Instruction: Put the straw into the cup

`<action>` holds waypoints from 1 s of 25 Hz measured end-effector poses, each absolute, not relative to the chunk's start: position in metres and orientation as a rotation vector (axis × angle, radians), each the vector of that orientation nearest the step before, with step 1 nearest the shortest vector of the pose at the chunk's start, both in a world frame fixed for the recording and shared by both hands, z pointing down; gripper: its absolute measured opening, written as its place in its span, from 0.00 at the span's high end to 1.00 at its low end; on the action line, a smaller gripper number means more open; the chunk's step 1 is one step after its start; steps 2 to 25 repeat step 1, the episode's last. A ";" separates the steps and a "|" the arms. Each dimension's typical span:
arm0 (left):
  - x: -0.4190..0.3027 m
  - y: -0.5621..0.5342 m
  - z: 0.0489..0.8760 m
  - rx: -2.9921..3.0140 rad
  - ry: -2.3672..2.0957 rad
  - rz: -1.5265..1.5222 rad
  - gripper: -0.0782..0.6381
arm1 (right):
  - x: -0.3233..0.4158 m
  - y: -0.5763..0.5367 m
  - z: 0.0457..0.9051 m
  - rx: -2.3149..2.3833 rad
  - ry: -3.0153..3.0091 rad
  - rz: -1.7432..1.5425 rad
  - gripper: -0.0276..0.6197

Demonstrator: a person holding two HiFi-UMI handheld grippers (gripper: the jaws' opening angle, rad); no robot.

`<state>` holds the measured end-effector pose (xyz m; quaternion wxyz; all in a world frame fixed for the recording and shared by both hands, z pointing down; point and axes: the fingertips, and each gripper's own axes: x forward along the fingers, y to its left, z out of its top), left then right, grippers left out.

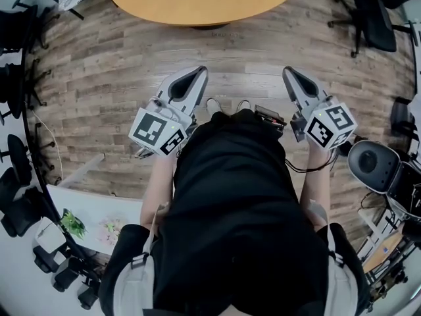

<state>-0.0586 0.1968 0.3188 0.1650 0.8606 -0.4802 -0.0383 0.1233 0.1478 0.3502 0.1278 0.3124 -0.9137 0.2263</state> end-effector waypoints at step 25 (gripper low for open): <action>-0.058 0.196 0.319 2.454 -1.366 -0.106 0.87 | 0.124 0.148 0.350 0.912 -2.659 0.656 0.93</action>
